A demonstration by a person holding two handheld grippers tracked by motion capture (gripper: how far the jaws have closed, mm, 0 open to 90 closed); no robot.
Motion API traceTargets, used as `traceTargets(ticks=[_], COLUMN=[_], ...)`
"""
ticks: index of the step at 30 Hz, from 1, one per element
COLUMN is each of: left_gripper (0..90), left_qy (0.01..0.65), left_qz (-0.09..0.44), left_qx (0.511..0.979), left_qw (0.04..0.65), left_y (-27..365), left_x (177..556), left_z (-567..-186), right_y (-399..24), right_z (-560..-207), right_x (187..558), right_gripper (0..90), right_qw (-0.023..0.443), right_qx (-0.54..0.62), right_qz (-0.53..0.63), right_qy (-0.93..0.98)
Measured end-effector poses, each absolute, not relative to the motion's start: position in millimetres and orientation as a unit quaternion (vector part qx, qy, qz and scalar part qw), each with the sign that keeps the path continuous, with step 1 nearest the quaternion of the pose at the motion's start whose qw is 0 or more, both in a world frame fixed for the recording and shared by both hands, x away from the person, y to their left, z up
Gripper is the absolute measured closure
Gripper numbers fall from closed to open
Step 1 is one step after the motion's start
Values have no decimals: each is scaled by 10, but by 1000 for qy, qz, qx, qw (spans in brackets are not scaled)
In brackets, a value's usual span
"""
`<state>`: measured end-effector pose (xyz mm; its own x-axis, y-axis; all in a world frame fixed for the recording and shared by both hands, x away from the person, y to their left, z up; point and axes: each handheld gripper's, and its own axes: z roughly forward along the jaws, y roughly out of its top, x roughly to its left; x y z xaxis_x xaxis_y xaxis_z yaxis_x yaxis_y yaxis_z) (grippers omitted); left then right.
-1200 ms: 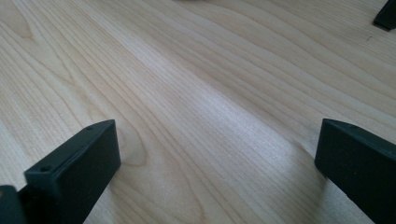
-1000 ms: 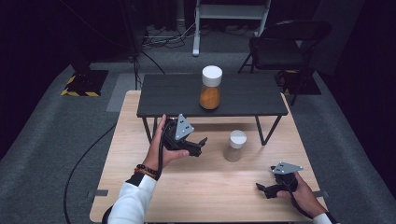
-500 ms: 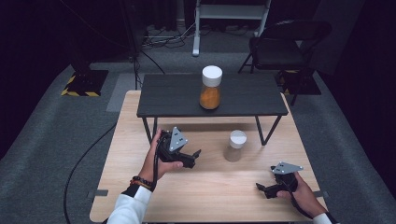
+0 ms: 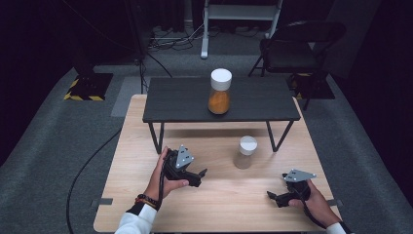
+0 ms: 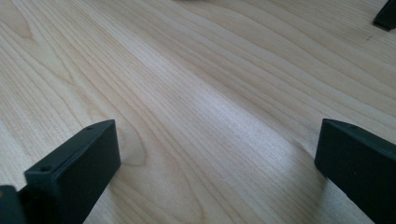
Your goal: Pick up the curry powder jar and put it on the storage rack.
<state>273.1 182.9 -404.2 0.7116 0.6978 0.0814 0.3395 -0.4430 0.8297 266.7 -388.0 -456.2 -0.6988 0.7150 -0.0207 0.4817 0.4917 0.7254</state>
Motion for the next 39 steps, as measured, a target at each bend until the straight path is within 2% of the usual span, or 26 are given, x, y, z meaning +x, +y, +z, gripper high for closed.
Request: traceTargets(ticks=[5, 9, 24, 39], left_gripper=[9, 9, 10, 11], left_qy=[329, 328, 322, 344], left_qz=[204, 203, 188, 169], left_qx=[818, 828, 836, 854], left_qw=[424, 407, 403, 353], left_y=[1883, 1868, 1881, 1894], left_x=[2685, 2656, 2561, 2616], left_z=[-4145, -4172, -4266, -4433], right_y=[-3880, -3880, -3880, -3881], right_z=[-4562, -4562, -4562, -4562], right_x=[2667, 2667, 2667, 2668], right_gripper=[0, 0, 0, 0], right_qw=[162, 162, 162, 162], right_qx=[353, 353, 353, 353], right_qz=[360, 360, 360, 360], right_qy=[848, 848, 848, 848])
